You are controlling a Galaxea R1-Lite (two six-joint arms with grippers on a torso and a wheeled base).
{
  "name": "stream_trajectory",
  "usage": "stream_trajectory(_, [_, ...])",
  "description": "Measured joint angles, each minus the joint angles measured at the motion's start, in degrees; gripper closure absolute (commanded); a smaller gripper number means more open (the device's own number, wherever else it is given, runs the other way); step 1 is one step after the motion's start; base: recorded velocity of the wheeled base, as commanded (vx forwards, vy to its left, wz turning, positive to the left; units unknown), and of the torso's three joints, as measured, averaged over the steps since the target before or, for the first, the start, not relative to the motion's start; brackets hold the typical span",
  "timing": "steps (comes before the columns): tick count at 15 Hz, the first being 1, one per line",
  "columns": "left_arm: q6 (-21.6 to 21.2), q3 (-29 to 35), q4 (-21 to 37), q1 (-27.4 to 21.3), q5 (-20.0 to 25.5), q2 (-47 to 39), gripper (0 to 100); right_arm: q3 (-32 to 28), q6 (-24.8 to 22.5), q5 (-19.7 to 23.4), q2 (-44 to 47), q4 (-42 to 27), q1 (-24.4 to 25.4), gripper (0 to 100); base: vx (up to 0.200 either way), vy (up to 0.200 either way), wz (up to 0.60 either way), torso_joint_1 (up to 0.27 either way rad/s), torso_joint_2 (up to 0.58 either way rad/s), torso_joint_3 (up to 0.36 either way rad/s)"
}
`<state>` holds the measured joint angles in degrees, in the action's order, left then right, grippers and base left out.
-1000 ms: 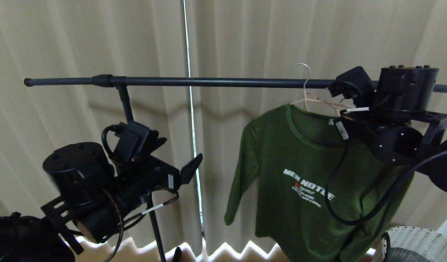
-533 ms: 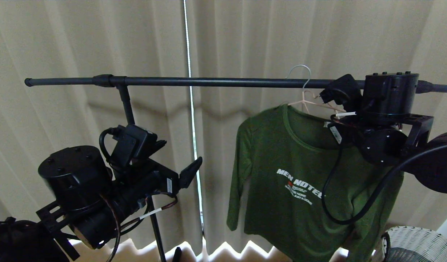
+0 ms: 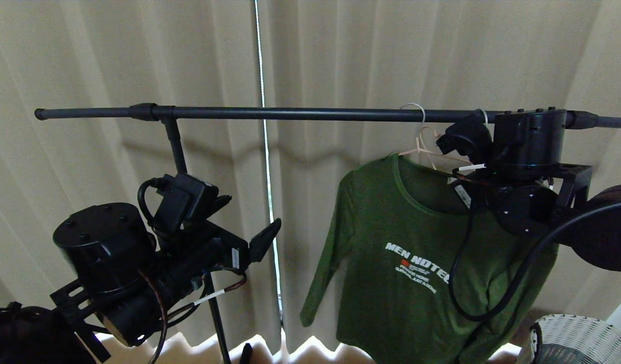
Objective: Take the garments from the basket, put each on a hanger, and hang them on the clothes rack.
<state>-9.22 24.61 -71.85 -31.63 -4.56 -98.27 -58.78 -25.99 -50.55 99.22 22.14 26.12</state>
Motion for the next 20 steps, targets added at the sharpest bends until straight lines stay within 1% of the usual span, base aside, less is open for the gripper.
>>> stream_trajectory(12, [0.1,0.0,0.0,0.0,0.0,0.1,0,-0.1,0.1,0.1,0.2,0.9,7.7,100,0.0,0.0,0.0,0.0,0.0,0.0])
stream_trajectory(20, [0.1,-1.4,0.0,0.1,0.0,1.3,0,-3.4,0.3,0.3,3.4,1.6,11.9,100,0.0,0.0,0.0,0.0,0.0,0.0])
